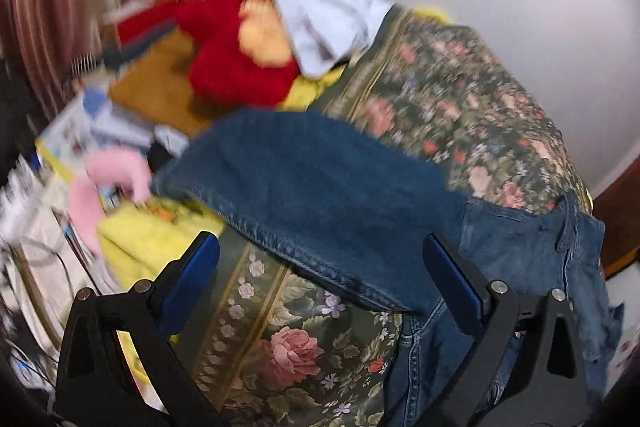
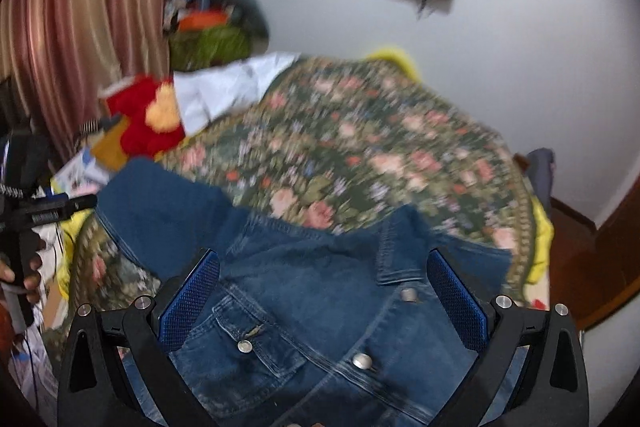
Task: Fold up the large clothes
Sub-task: 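Grasp a denim jacket sleeve with the left gripper and lift it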
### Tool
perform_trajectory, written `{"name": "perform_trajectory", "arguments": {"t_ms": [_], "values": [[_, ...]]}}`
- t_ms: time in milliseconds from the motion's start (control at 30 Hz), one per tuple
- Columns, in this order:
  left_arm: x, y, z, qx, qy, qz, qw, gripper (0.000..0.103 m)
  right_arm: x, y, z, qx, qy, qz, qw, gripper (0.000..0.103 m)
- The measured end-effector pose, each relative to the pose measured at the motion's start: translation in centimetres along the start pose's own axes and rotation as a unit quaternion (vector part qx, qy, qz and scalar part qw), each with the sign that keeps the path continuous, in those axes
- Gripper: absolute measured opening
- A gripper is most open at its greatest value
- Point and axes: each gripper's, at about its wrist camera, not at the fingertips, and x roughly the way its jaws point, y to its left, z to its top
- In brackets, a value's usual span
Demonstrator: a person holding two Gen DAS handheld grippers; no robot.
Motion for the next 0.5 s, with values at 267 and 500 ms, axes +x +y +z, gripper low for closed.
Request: {"name": "perform_trajectory", "arguments": {"t_ms": [267, 500], "values": [[5.0, 2.3, 0.6, -0.085, 0.067, -0.064, 0.992, 0.092, 11.4, 3.2, -1.0, -0.017, 0.128, 0.077, 0.989, 0.103], [6.2, 4.2, 2.5, -0.139, 0.056, -0.078, 0.9856, 0.062, 17.0, 5.4, -2.6, 0.008, 0.226, 0.161, 0.961, 0.103]]}}
